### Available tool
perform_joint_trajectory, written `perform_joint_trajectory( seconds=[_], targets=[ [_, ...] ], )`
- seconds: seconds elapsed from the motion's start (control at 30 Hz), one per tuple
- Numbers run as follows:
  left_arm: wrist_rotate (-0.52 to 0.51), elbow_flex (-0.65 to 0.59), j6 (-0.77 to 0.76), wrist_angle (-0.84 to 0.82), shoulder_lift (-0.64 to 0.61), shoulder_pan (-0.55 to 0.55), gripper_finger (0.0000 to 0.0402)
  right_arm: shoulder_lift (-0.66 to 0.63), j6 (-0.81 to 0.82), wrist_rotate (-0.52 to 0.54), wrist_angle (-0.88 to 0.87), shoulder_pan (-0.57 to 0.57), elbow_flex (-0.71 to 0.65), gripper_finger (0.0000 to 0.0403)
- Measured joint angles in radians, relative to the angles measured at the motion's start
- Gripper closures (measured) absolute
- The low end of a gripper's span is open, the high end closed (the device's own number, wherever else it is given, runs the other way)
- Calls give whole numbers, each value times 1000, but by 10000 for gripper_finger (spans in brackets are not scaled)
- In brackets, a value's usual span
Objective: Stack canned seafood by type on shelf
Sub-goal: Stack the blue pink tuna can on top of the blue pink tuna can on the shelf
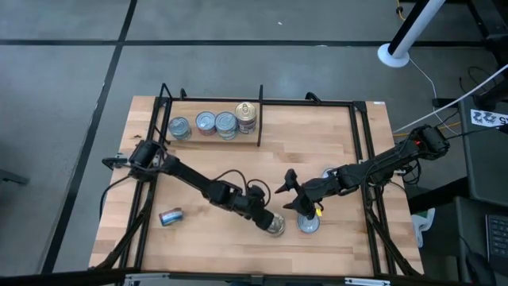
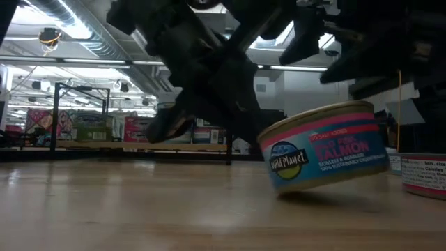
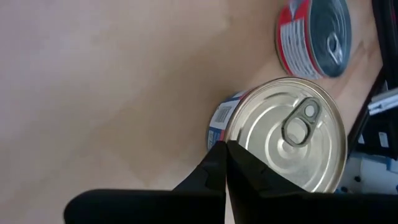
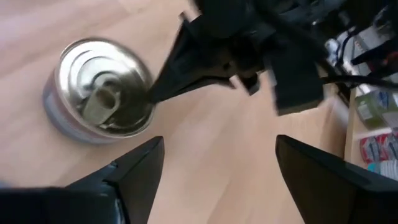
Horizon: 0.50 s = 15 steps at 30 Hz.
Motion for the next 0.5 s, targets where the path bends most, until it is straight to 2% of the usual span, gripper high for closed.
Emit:
perform_joint_trajectory(
  seconds=[0.23, 0.5],
  targets=[
    [21, -2, 55, -59, 5, 67, 401, -3, -9, 10, -182, 0, 0, 95],
    [66, -2, 87, -54, 4, 133, 401, -3, -8, 10, -203, 0, 0, 95]
  ],
)
